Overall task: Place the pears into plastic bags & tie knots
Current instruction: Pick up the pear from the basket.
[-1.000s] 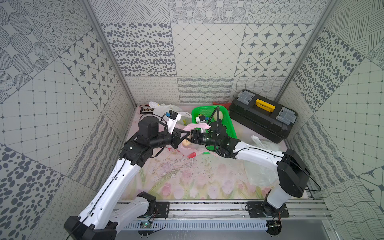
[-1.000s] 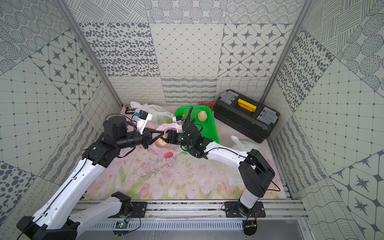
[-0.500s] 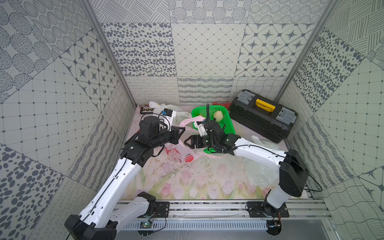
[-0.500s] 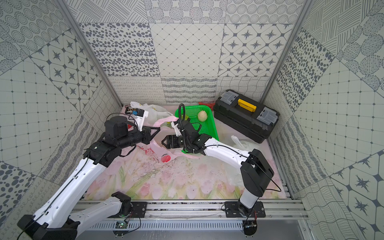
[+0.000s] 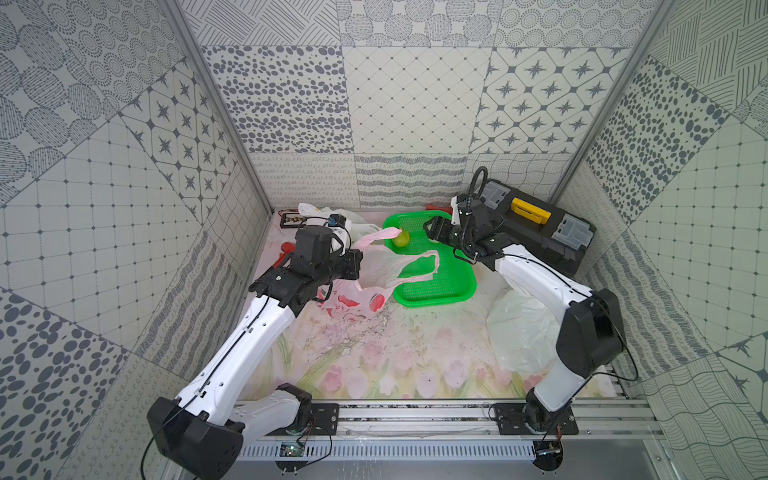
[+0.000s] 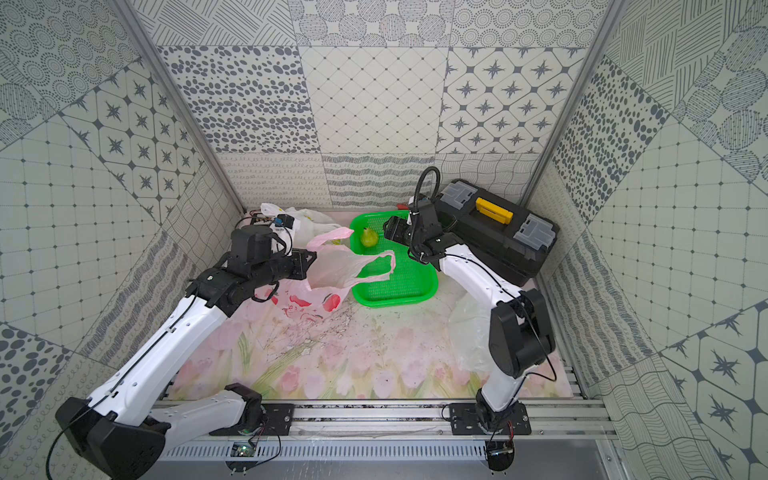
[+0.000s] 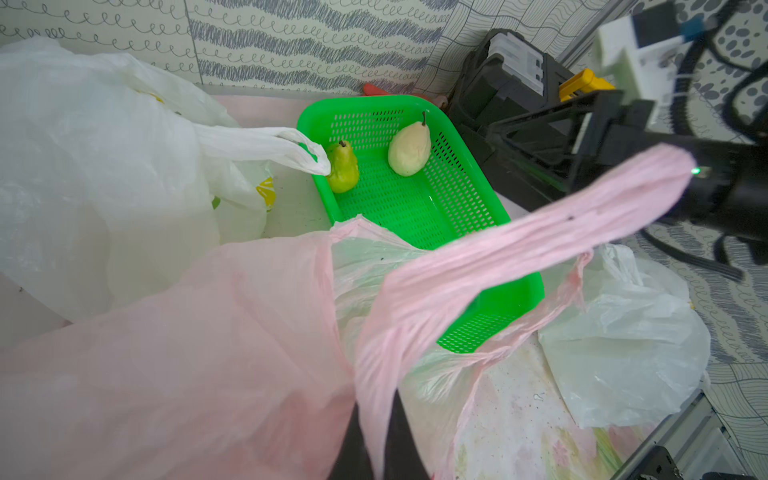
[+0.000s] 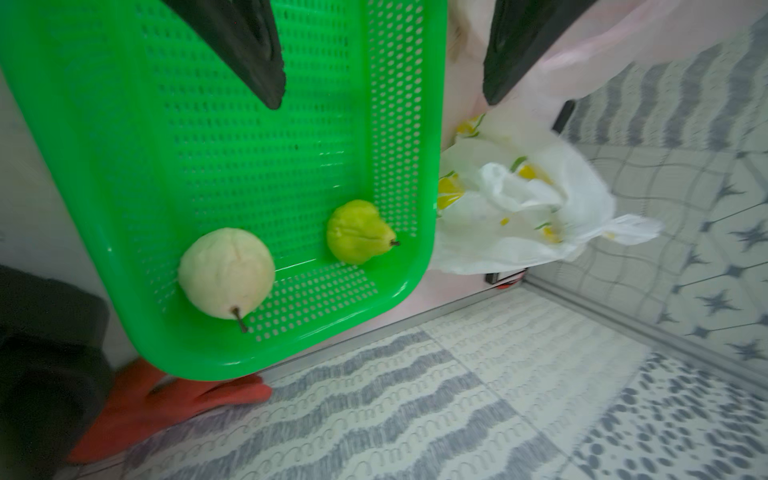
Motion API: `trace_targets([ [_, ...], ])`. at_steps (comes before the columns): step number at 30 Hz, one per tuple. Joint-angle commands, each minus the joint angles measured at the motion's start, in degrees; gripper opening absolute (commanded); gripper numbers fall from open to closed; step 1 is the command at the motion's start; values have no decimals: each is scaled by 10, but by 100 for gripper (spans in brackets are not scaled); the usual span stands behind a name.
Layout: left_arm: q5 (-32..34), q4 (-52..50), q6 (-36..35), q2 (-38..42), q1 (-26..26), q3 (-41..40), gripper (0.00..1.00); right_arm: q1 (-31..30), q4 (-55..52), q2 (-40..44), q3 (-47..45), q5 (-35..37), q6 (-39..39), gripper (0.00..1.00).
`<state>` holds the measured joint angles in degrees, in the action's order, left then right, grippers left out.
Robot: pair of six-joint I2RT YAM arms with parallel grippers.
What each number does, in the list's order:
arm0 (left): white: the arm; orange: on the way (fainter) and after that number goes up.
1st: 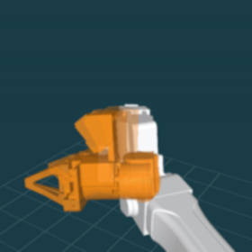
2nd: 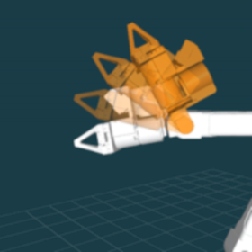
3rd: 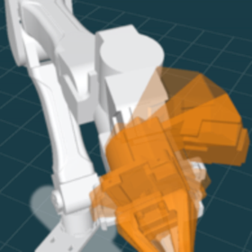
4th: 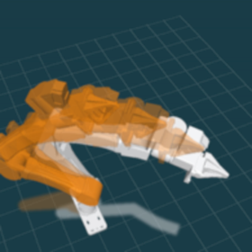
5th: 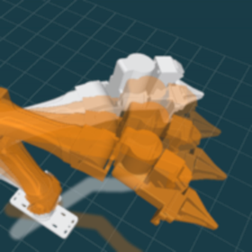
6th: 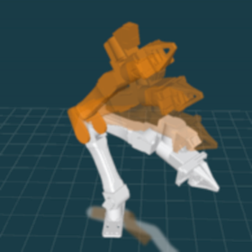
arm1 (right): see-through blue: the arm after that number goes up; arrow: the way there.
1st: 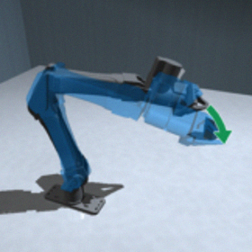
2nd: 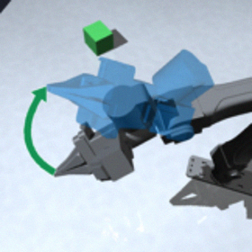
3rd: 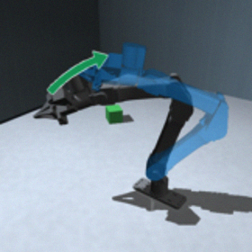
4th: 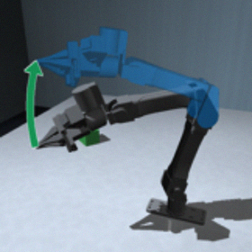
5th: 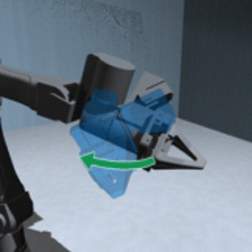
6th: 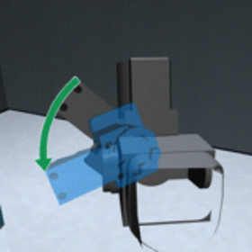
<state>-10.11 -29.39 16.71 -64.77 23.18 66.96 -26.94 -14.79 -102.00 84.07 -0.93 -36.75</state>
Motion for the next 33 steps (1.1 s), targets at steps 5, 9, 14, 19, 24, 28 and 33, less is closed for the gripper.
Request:
trace_targets([
  [5,6,-7,-35,31,-1,1,0,4,-52,-202,185,198,69,76],
  [9,-2,-21,-34,33,-1,1,0,4,-88,-287,282,238,76,76],
  [14,-10,-19,-23,37,-1,-5,0,6,-154,-380,396,286,76,76],
  [19,-14,-18,-20,39,0,-9,0,15,-221,-462,507,278,72,75],
  [24,-11,-22,-24,41,0,-9,0,15,-143,-392,414,212,80,50],
  [28,-6,-22,-32,40,0,-6,0,3,-23,-254,248,152,73,38],
  [33,-5,-20,-33,25,0,3,0,-23,83,-65,65,41,44,38],
])
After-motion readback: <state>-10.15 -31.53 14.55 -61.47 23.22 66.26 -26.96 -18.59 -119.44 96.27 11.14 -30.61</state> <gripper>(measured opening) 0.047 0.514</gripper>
